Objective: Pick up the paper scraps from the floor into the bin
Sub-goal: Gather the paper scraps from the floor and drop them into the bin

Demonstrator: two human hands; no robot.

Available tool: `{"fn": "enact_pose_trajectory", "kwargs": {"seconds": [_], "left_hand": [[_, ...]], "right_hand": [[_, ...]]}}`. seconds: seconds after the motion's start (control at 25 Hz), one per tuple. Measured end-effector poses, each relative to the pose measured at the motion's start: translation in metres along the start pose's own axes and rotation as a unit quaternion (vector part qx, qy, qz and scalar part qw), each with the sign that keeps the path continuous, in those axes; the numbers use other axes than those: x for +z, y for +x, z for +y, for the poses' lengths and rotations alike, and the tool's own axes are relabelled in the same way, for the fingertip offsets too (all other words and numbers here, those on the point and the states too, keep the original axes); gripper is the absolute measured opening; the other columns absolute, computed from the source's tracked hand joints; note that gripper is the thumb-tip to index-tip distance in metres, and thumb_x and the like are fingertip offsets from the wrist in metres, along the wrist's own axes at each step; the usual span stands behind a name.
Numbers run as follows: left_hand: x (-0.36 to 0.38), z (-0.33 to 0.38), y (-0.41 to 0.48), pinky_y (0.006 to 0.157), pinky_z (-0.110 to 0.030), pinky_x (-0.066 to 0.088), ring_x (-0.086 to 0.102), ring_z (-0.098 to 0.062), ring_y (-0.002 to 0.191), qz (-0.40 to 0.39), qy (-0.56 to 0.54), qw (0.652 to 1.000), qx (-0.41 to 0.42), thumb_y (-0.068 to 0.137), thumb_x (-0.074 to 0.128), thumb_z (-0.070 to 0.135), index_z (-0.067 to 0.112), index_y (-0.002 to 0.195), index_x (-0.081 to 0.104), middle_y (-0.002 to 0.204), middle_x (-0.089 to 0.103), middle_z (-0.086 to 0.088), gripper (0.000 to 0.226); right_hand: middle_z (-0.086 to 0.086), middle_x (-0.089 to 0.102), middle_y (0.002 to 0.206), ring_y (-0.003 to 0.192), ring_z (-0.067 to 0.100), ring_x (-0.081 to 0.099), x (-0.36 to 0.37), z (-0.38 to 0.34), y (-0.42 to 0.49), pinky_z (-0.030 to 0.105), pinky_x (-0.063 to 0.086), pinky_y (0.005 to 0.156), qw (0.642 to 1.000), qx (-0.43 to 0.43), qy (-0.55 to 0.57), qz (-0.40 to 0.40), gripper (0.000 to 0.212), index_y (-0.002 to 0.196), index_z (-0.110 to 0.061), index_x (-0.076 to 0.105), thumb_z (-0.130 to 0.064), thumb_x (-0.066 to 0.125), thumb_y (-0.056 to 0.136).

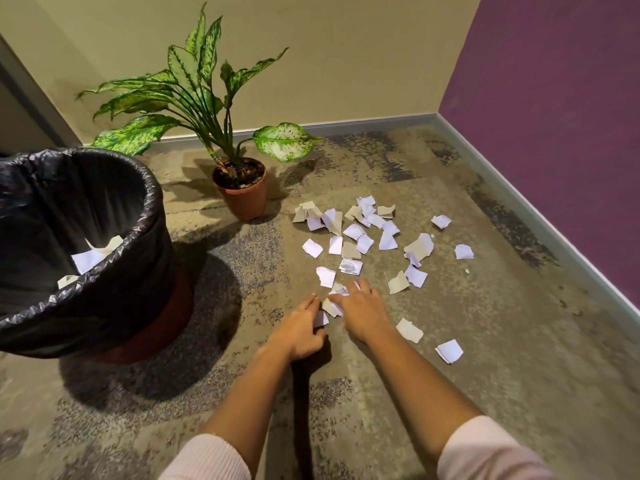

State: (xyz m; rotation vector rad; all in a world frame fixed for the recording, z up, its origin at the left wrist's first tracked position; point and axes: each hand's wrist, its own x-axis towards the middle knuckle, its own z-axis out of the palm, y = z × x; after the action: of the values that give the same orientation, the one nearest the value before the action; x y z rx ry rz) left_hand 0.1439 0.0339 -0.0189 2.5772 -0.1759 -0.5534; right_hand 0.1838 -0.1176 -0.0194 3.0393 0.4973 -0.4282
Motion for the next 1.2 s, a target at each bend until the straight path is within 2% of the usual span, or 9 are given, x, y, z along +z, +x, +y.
{"fn": "enact_pose_trajectory", "kwargs": {"seconds": [0.16, 0.32, 0.4, 0.56, 0.64, 0.8, 1.0, 1.08, 1.2], "left_hand": [[-0.001, 0.015, 0.005, 0.112, -0.038, 0.034, 0.035, -0.028, 0.14, 0.03, 0.024, 0.999, 0.01, 0.086, 0.068, 0.031, 0.015, 0.152, 0.021, 0.161, 0.015, -0.003, 0.083], [-0.003, 0.012, 0.002, 0.106, -0.043, 0.043, 0.041, -0.031, 0.131, 0.046, 0.062, 0.994, -0.075, 0.075, 0.08, 0.034, 0.016, 0.142, 0.035, 0.145, 0.031, -0.012, 0.082], [-0.003, 0.009, -0.002, 0.103, -0.044, 0.046, 0.042, -0.031, 0.129, 0.008, 0.079, 0.99, -0.118, 0.074, 0.081, 0.034, 0.016, 0.141, 0.037, 0.141, 0.032, -0.013, 0.082], [0.003, 0.007, -0.004, 0.101, -0.042, 0.047, 0.046, -0.032, 0.126, -0.025, 0.077, 0.986, -0.143, 0.077, 0.08, 0.03, 0.016, 0.137, 0.044, 0.139, 0.032, -0.012, 0.072], [0.006, 0.011, -0.002, 0.099, -0.041, 0.048, 0.05, -0.032, 0.121, -0.025, 0.07, 0.986, -0.149, 0.079, 0.078, 0.028, 0.015, 0.134, 0.046, 0.138, 0.033, -0.012, 0.065], [0.008, 0.021, 0.011, 0.093, -0.037, 0.051, 0.056, -0.029, 0.112, -0.016, 0.053, 0.988, -0.146, 0.083, 0.074, 0.023, 0.012, 0.131, 0.05, 0.138, 0.034, -0.012, 0.055], [0.014, 0.023, 0.022, 0.086, -0.037, 0.052, 0.059, -0.029, 0.105, 0.049, 0.034, 0.989, -0.139, 0.088, 0.062, 0.012, 0.012, 0.116, 0.063, 0.125, 0.049, -0.01, 0.027], [0.017, 0.027, 0.025, 0.085, -0.034, 0.052, 0.061, -0.027, 0.104, 0.07, 0.014, 0.989, -0.126, 0.088, 0.059, 0.007, 0.013, 0.108, 0.069, 0.119, 0.058, -0.008, 0.023], [0.018, 0.037, 0.029, 0.092, -0.032, 0.052, 0.061, -0.021, 0.103, 0.098, -0.076, 0.989, -0.075, 0.085, 0.062, 0.005, 0.017, 0.105, 0.071, 0.12, 0.06, -0.002, 0.024]], "right_hand": [[0.007, 0.035, 0.149, 0.138, 0.035, 0.024, -0.011, 0.035, -0.02, 0.047, 0.033, 0.105, 0.989, 0.128, 0.069, 0.032, 0.06, 0.142, -0.035, 0.037, -0.042, 0.061, 0.087], [0.009, 0.008, 0.159, 0.142, 0.04, 0.015, -0.01, 0.07, -0.046, 0.062, 0.031, 0.103, 0.945, 0.278, 0.154, -0.072, 0.12, 0.15, -0.035, 0.011, -0.075, 0.072, 0.055], [0.009, -0.001, 0.16, 0.142, 0.042, 0.011, -0.004, 0.081, -0.059, 0.067, 0.032, 0.103, 0.925, 0.305, 0.183, -0.133, 0.135, 0.15, -0.038, 0.0, -0.078, 0.075, 0.045], [0.011, -0.001, 0.156, 0.143, 0.04, 0.004, 0.009, 0.078, -0.073, 0.063, 0.035, 0.104, 0.909, 0.314, 0.21, -0.178, 0.139, 0.151, -0.034, 0.002, -0.073, 0.08, 0.043], [0.014, -0.002, 0.154, 0.143, 0.038, 0.002, 0.012, 0.066, -0.073, 0.057, 0.038, 0.103, 0.906, 0.325, 0.206, -0.174, 0.134, 0.151, -0.03, 0.004, -0.063, 0.085, 0.05], [0.017, 0.014, 0.145, 0.134, 0.037, 0.018, 0.012, 0.044, -0.057, 0.047, 0.037, 0.107, 0.91, 0.336, 0.188, -0.151, 0.103, 0.145, -0.026, 0.022, -0.04, 0.086, 0.066], [0.015, 0.03, 0.145, 0.129, 0.037, 0.032, 0.014, 0.059, -0.036, 0.047, 0.039, 0.104, 0.913, 0.328, 0.229, -0.075, 0.055, 0.135, -0.024, 0.045, -0.015, 0.068, 0.087], [0.013, 0.041, 0.139, 0.124, 0.035, 0.042, 0.017, 0.065, -0.029, 0.043, 0.045, 0.1, 0.913, 0.317, 0.253, -0.045, 0.043, 0.128, -0.025, 0.055, -0.012, 0.064, 0.088], [0.005, 0.059, 0.122, 0.101, 0.026, 0.06, 0.01, 0.062, -0.025, 0.04, 0.055, 0.088, 0.878, 0.289, 0.382, 0.004, 0.04, 0.108, -0.032, 0.064, -0.017, 0.078, 0.074]]}}
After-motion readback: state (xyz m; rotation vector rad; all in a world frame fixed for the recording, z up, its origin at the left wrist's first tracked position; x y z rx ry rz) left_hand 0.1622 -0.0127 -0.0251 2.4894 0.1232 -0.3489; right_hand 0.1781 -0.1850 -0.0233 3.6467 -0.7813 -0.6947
